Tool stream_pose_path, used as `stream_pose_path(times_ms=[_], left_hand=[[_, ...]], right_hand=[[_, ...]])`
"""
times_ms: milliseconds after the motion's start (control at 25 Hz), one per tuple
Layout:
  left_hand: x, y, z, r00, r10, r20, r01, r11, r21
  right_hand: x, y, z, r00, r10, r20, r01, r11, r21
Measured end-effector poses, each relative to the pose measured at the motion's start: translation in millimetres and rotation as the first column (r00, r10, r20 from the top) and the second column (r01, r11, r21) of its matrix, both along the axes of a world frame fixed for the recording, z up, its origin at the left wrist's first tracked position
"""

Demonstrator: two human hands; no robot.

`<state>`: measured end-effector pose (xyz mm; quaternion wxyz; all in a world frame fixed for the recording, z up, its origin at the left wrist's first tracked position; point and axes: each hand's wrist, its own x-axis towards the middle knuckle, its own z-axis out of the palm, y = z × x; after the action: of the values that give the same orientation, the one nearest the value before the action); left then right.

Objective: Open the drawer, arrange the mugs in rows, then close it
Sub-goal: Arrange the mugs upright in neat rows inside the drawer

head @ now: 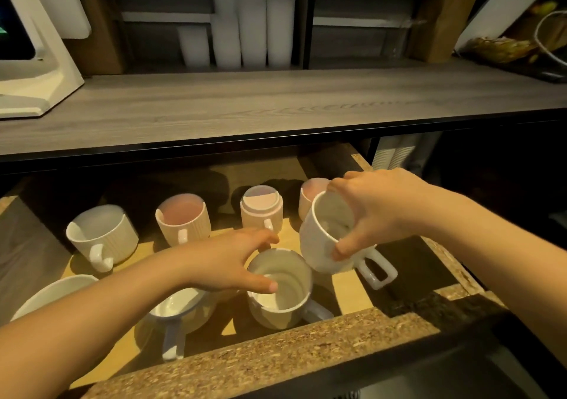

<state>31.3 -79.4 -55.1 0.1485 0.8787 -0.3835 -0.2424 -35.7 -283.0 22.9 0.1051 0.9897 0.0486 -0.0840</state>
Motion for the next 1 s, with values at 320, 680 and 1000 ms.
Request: stream_pose_path(times_ms=[320, 680, 1000], left_hand=[[-6.6, 1.7, -5.4, 0.997, 0.001, 0.072, -0.001, 1.0, -0.002], [-4.9, 2.1, -8.0, 0.998, 0.0, 0.06, 0.002, 0.999, -0.046], [-8.8, -17.9, 0.3, 0.966, 0.026, 0.257, -0.055, 0.993, 0.108]], right_hand=[[16.7, 5.5, -39.1, 0.974, -0.042, -0.224, 0.004, 0.986, -0.167], [27.1, -3.3, -58.3, 0.945, -0.116, -0.306, 0.079, 0.989, -0.128], [29.1, -15.0, -66.9, 0.939, -0.057, -0.34, 0.052, 0.998, -0.024]])
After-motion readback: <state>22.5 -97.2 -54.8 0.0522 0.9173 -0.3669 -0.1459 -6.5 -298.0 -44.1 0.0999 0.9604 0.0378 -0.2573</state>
